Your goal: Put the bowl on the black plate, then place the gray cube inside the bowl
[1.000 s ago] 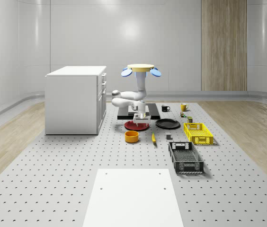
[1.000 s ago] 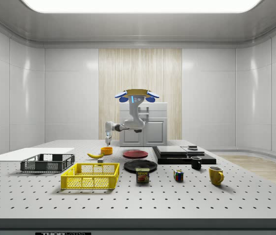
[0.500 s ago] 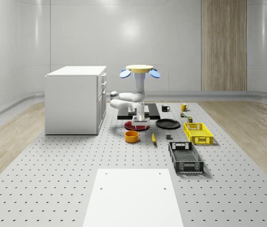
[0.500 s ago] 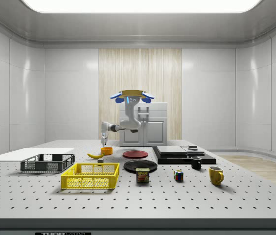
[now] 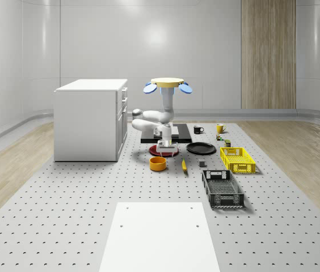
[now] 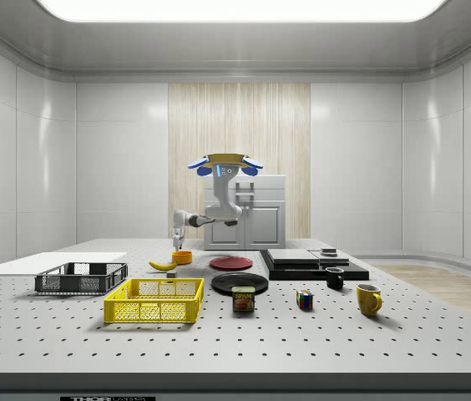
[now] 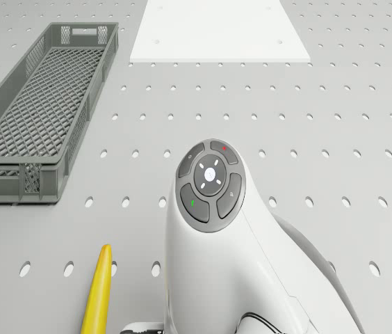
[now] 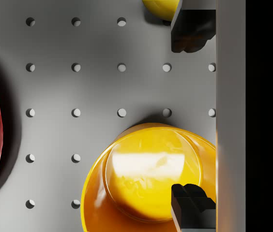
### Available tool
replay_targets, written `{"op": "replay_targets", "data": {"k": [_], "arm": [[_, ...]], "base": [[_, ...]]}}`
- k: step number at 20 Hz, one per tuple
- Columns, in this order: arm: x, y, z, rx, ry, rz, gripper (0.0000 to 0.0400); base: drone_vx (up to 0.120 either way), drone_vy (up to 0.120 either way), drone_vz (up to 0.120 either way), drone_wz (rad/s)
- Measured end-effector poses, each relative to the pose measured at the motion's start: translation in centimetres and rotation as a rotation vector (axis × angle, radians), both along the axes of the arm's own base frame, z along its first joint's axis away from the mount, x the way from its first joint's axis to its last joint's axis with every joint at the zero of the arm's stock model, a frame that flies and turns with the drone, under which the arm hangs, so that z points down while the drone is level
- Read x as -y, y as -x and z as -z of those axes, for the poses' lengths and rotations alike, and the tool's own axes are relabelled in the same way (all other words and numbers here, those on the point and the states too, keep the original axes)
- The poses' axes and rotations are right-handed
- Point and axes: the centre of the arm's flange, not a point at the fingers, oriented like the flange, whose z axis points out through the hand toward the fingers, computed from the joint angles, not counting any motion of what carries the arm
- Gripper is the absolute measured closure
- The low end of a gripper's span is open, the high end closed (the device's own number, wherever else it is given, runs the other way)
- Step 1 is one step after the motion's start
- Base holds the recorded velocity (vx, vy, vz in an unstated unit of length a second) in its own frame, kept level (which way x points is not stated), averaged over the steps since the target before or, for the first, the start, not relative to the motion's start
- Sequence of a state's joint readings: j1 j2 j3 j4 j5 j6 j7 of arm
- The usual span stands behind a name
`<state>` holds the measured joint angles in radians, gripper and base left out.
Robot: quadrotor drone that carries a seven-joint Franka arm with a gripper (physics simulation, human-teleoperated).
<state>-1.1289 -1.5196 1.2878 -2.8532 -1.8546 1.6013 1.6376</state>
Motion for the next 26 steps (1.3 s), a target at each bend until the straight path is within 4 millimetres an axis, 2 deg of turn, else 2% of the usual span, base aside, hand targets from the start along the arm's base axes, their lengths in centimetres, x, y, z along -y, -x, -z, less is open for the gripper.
{"op": "replay_targets", "data": {"k": [12, 19, 20, 22, 24, 26], "arm": [[-1.2, 0.0, -4.1, 0.0, 0.0, 0.0, 0.0], [-1.4, 0.0, -5.2, 0.0, 0.0, 0.0, 0.0], [-1.4, 0.0, -5.2, 0.0, 0.0, 0.0, 0.0066], [-1.4, 0.0, -5.3, 0.0, 0.0, 0.0, 0.0158], [-1.4, 0.0, -5.4, 0.0, 0.0, 0.0, 0.0214], [-1.5, 0.0, -5.4, 0.0, 0.0, 0.0, 0.0248]], "base": [[0.0, 0.0, 0.0, 0.0], [0.0, 0.0, 0.0, 0.0], [0.0, 0.0, 0.0, 0.0], [0.0, 0.0, 0.0, 0.0], [0.0, 0.0, 0.0, 0.0], [0.0, 0.0, 0.0, 0.0]]}}
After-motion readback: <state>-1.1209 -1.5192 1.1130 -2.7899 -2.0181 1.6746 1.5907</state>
